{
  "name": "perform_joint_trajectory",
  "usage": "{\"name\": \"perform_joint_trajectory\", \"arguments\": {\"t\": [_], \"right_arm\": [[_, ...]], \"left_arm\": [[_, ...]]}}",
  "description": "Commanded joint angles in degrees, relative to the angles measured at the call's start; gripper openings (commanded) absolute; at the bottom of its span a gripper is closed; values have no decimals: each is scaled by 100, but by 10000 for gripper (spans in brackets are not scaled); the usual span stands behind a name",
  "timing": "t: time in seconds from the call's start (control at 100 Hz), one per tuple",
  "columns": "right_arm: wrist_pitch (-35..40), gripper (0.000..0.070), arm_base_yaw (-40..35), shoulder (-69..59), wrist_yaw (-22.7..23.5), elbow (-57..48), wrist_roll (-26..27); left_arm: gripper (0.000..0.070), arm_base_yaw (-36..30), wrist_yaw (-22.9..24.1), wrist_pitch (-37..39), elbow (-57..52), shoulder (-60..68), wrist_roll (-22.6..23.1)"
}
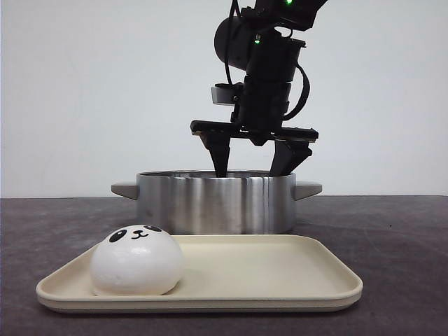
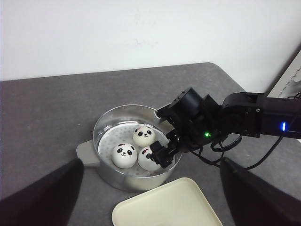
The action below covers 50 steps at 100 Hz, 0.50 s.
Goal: Steam buns
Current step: 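Raise the right gripper up out of the pot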
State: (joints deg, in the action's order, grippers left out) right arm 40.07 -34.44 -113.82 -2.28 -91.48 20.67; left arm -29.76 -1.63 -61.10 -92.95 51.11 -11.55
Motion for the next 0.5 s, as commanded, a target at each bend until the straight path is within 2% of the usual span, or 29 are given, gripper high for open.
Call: {"name": "perform_joint_trajectory", "arguments": {"t": [0.0,0.01,0.08,0.25,0.37,0.49], "right_arm": [[52,45,-33,0,216,-173,-79],[66,0,-37,15,262,-179,-79],[61,15,-92,166,444,-190,-79],[17,15,-409,820,435,-190,-210],[-20,15,-802,1523,291,-190,-446],[-7,15,-1381,2367,-173,-190,-686]], "left_arm": [[556,-33,11,39,-127,52,37],[555,-33,11,37,-127,52,37],[556,-33,11,-15,-127,68,37],[556,-33,11,-247,-125,170,37],[556,-33,11,-376,-122,267,35],[556,-33,11,-481,-116,376,35]]}}
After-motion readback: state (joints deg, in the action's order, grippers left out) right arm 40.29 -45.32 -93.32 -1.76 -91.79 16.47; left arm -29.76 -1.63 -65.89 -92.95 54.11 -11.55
